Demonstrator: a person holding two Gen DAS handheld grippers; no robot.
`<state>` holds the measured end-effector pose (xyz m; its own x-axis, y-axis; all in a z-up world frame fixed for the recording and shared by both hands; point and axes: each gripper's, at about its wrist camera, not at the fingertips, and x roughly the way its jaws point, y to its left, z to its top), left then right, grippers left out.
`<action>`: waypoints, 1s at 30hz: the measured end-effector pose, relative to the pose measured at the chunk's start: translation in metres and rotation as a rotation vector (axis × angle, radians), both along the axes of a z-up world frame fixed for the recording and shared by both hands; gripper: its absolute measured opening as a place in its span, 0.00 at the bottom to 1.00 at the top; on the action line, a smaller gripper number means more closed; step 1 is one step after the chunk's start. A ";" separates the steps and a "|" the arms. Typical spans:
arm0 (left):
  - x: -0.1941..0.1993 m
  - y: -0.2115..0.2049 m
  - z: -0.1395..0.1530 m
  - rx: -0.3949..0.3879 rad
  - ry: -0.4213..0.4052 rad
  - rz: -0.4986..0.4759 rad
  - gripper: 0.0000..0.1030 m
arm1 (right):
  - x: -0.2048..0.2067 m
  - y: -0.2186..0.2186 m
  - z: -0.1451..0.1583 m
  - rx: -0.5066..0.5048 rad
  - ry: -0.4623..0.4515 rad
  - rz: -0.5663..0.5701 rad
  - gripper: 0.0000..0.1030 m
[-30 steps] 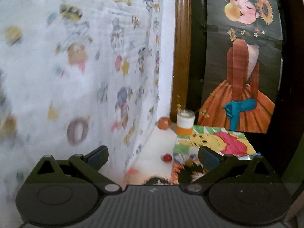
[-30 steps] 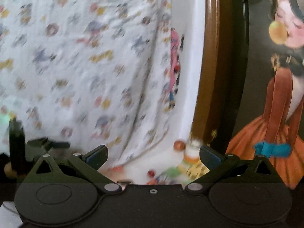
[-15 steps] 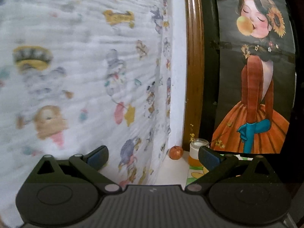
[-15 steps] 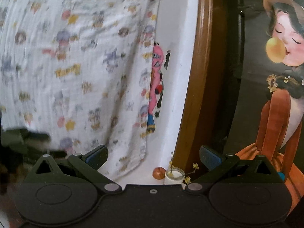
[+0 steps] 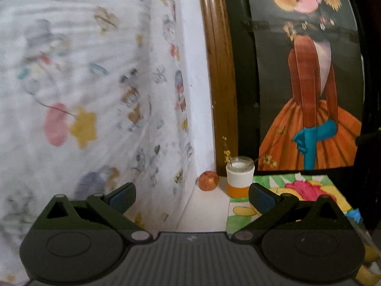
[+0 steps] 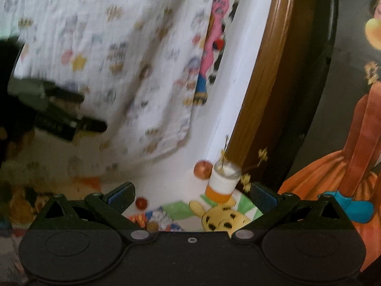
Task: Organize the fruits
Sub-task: 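Raise both tools up and away from the tray, then move both tools down toward the brown walnuts on the drawing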
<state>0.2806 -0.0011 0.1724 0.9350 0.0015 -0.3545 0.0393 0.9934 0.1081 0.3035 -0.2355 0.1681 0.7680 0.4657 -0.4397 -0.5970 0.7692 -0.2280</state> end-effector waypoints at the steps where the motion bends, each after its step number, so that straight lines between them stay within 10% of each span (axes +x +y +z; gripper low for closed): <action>1: 0.002 -0.001 -0.002 0.009 0.007 -0.001 1.00 | 0.001 0.001 -0.007 -0.011 0.006 0.008 1.00; 30: 0.034 0.010 -0.120 -0.088 0.230 -0.119 1.00 | 0.016 0.011 -0.114 -0.226 0.173 0.086 1.00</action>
